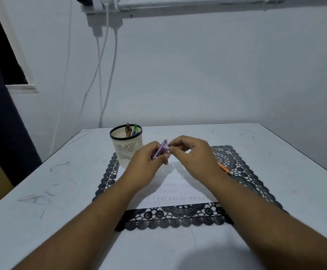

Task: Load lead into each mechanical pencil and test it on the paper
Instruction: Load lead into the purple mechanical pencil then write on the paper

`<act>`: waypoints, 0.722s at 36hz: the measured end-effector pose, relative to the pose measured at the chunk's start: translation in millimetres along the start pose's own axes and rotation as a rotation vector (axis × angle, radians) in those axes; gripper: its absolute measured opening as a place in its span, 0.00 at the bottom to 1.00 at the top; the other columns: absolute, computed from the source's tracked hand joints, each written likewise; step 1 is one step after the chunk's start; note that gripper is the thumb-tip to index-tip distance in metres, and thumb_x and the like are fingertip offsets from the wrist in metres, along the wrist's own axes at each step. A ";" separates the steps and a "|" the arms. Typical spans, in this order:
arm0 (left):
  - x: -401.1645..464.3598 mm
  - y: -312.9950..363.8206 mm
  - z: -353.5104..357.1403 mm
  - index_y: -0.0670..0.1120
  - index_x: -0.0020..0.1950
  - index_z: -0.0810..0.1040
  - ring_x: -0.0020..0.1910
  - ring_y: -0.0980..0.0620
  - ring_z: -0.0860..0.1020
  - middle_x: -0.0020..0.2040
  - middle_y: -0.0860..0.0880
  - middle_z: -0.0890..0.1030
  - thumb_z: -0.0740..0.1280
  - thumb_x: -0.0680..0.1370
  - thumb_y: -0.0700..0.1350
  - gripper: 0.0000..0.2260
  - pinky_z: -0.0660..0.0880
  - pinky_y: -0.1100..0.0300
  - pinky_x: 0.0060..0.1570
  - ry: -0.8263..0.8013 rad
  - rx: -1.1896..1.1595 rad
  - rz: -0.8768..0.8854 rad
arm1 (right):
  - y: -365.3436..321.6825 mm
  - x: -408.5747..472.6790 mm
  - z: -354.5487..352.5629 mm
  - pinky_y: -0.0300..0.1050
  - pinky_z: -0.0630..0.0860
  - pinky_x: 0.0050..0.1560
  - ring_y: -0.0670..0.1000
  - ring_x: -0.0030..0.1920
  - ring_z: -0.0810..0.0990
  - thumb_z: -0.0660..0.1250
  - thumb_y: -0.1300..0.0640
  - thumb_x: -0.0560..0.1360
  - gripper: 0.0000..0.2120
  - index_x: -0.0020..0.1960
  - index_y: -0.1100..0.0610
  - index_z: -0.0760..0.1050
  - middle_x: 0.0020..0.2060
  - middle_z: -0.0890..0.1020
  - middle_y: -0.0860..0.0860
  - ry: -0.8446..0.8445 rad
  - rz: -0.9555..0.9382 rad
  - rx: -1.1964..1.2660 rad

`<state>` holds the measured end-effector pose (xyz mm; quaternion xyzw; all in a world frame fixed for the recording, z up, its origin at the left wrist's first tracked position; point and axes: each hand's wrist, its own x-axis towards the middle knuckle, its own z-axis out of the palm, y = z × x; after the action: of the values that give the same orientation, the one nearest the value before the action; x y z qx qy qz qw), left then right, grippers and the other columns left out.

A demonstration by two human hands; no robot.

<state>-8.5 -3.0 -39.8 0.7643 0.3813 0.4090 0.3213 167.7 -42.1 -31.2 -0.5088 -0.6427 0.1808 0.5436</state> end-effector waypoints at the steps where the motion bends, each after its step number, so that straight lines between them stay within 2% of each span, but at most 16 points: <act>1: 0.2 0.1 -0.2 0.51 0.47 0.79 0.33 0.59 0.75 0.41 0.54 0.84 0.69 0.82 0.47 0.04 0.70 0.56 0.39 0.005 -0.017 -0.006 | 0.8 -0.2 0.2 0.47 0.81 0.45 0.47 0.44 0.84 0.74 0.58 0.77 0.04 0.48 0.50 0.87 0.40 0.86 0.44 -0.038 0.006 0.000; 3: 0.5 0.2 -0.5 0.48 0.48 0.79 0.30 0.64 0.74 0.40 0.53 0.84 0.70 0.82 0.45 0.04 0.68 0.59 0.36 0.000 -0.072 -0.020 | 1.8 -0.6 0.4 0.51 0.83 0.45 0.47 0.44 0.83 0.75 0.57 0.77 0.04 0.49 0.49 0.87 0.40 0.86 0.42 -0.087 0.011 0.010; 6: 2.2 0.1 -2.3 0.44 0.50 0.78 0.28 0.58 0.70 0.42 0.46 0.85 0.70 0.81 0.43 0.04 0.66 0.60 0.31 -0.012 -0.194 -0.054 | 2.0 1.3 0.6 0.53 0.86 0.45 0.47 0.45 0.84 0.76 0.59 0.76 0.05 0.50 0.51 0.86 0.41 0.86 0.43 -0.089 0.033 0.056; 8: 2.9 0.3 -3.0 0.43 0.50 0.77 0.27 0.53 0.67 0.41 0.44 0.84 0.70 0.81 0.41 0.04 0.63 0.59 0.28 -0.012 -0.272 -0.082 | 1.2 2.5 0.8 0.50 0.86 0.42 0.48 0.45 0.84 0.76 0.61 0.76 0.04 0.49 0.53 0.86 0.40 0.86 0.46 -0.091 0.049 0.091; 11: 2.7 1.5 -3.2 0.40 0.51 0.75 0.27 0.53 0.64 0.40 0.45 0.83 0.69 0.81 0.38 0.04 0.60 0.59 0.28 -0.018 -0.359 -0.104 | 0.9 2.6 -0.3 0.42 0.83 0.41 0.48 0.42 0.85 0.77 0.61 0.76 0.03 0.49 0.55 0.87 0.40 0.87 0.48 -0.116 0.068 0.122; 13: 2.6 2.1 -3.1 0.40 0.51 0.75 0.27 0.53 0.64 0.39 0.46 0.83 0.68 0.82 0.37 0.03 0.59 0.57 0.28 -0.031 -0.366 -0.107 | 2.2 3.0 -1.2 0.41 0.82 0.42 0.50 0.40 0.85 0.76 0.60 0.77 0.02 0.49 0.55 0.87 0.40 0.87 0.49 -0.125 0.095 0.125; 16: 3.7 2.1 -3.2 0.41 0.52 0.76 0.27 0.52 0.64 0.40 0.45 0.84 0.68 0.83 0.39 0.02 0.60 0.57 0.28 -0.033 -0.340 -0.099 | 5.6 4.9 -1.1 0.54 0.86 0.49 0.56 0.42 0.86 0.76 0.60 0.78 0.01 0.49 0.55 0.86 0.41 0.88 0.50 -0.128 0.145 0.167; 18: 3.6 2.1 -3.7 0.45 0.52 0.77 0.28 0.52 0.66 0.43 0.45 0.85 0.67 0.83 0.44 0.03 0.62 0.58 0.28 -0.023 -0.283 -0.080 | 6.9 6.4 -2.0 0.58 0.85 0.52 0.56 0.42 0.87 0.74 0.60 0.79 0.02 0.48 0.55 0.86 0.41 0.88 0.50 -0.115 0.162 0.166; 20: 1.8 1.7 -4.2 0.50 0.51 0.78 0.31 0.49 0.68 0.45 0.47 0.86 0.66 0.84 0.50 0.06 0.65 0.57 0.31 -0.020 -0.185 -0.045 | 6.3 8.1 -4.6 0.58 0.85 0.52 0.54 0.41 0.87 0.73 0.60 0.79 0.03 0.48 0.55 0.86 0.41 0.87 0.52 -0.075 0.167 0.188; 23: -1.0 1.6 -4.9 0.51 0.48 0.79 0.32 0.49 0.69 0.42 0.47 0.84 0.61 0.85 0.55 0.12 0.67 0.55 0.34 -0.003 -0.049 0.023 | 2.4 10.7 -8.8 0.51 0.86 0.47 0.54 0.44 0.85 0.71 0.62 0.81 0.05 0.48 0.57 0.85 0.44 0.86 0.58 -0.013 0.151 0.261; 26: -2.0 3.2 -6.3 0.52 0.45 0.78 0.29 0.58 0.70 0.36 0.58 0.81 0.61 0.86 0.53 0.13 0.65 0.66 0.30 0.019 0.077 0.066 | -0.8 13.1 -11.2 0.47 0.85 0.44 0.51 0.43 0.85 0.69 0.63 0.82 0.05 0.50 0.60 0.84 0.41 0.85 0.54 0.008 0.134 0.281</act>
<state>-13.7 -5.1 -35.1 0.7843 0.3745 0.4114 0.2745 178.6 -34.8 -20.0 -0.4699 -0.5736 0.3028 0.5988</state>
